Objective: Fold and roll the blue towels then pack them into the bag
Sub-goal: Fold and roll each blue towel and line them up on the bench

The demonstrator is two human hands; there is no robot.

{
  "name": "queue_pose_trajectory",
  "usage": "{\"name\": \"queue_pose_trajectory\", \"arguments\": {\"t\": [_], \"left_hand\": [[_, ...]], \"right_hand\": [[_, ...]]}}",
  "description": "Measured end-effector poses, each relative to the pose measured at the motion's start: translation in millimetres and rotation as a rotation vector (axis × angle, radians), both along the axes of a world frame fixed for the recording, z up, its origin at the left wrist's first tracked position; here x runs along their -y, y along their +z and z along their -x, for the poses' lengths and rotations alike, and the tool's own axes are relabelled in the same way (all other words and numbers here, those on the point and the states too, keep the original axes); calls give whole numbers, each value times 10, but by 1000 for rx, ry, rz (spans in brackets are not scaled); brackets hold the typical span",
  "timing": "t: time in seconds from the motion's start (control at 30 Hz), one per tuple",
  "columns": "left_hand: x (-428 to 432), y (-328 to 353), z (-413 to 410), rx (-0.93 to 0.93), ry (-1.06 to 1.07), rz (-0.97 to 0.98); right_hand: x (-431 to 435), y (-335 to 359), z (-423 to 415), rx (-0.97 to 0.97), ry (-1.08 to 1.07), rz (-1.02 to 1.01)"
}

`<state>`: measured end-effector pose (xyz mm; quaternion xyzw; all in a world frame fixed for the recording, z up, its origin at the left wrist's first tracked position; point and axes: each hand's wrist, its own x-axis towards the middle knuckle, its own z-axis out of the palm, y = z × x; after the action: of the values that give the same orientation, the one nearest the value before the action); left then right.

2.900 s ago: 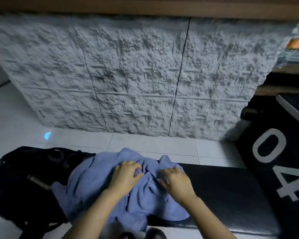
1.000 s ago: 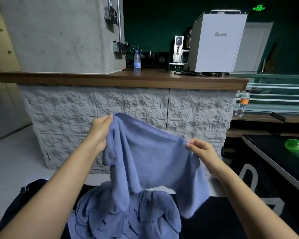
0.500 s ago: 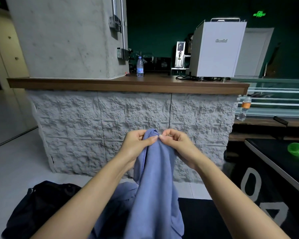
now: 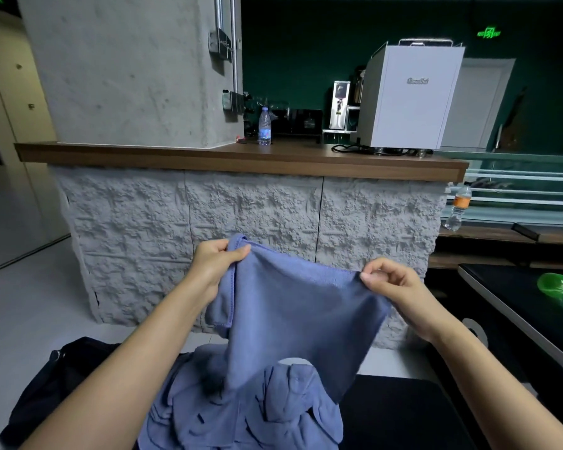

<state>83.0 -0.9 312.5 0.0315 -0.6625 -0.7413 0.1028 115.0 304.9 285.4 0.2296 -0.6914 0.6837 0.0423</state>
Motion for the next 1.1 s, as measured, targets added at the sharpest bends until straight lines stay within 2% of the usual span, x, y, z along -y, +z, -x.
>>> {"name": "queue_pose_trajectory", "arguments": {"t": [0.17, 0.23, 0.3, 0.37, 0.43, 0.47, 0.57, 0.77, 0.9, 0.97, 1.1], "left_hand": [[-246, -149, -54, 63, -108, 52], [-326, -161, -89, 71, -146, 70], [-394, -171, -123, 71, -187, 87], [-446, -181, -147, 62, -230, 110], [-474, -195, -150, 47, -273, 151], [-482, -197, -159, 38, -298, 168], [-501, -240, -166, 23, -370, 194], [-335, -469, -224, -31, -416, 237], [-133, -840, -315, -82, -473, 395], [-150, -962, -356, -162, -431, 468], [-275, -963, -416, -407, -112, 413]], "right_hand": [[333, 310, -179, 16, 231, -192], [508, 403, -200, -19, 158, -231], [663, 440, -162, -143, -18, -311], [725, 401, -35, -303, -201, -538], [759, 343, 86, -354, -194, -717], [771, 309, 126, -329, -114, -721], [809, 206, 160, -218, 48, -598], [815, 144, 188, -238, -22, -431], [687, 199, 151, -148, 36, -250], [645, 207, 149, -90, 71, -170], [601, 203, 128, 25, 97, -27]]}}
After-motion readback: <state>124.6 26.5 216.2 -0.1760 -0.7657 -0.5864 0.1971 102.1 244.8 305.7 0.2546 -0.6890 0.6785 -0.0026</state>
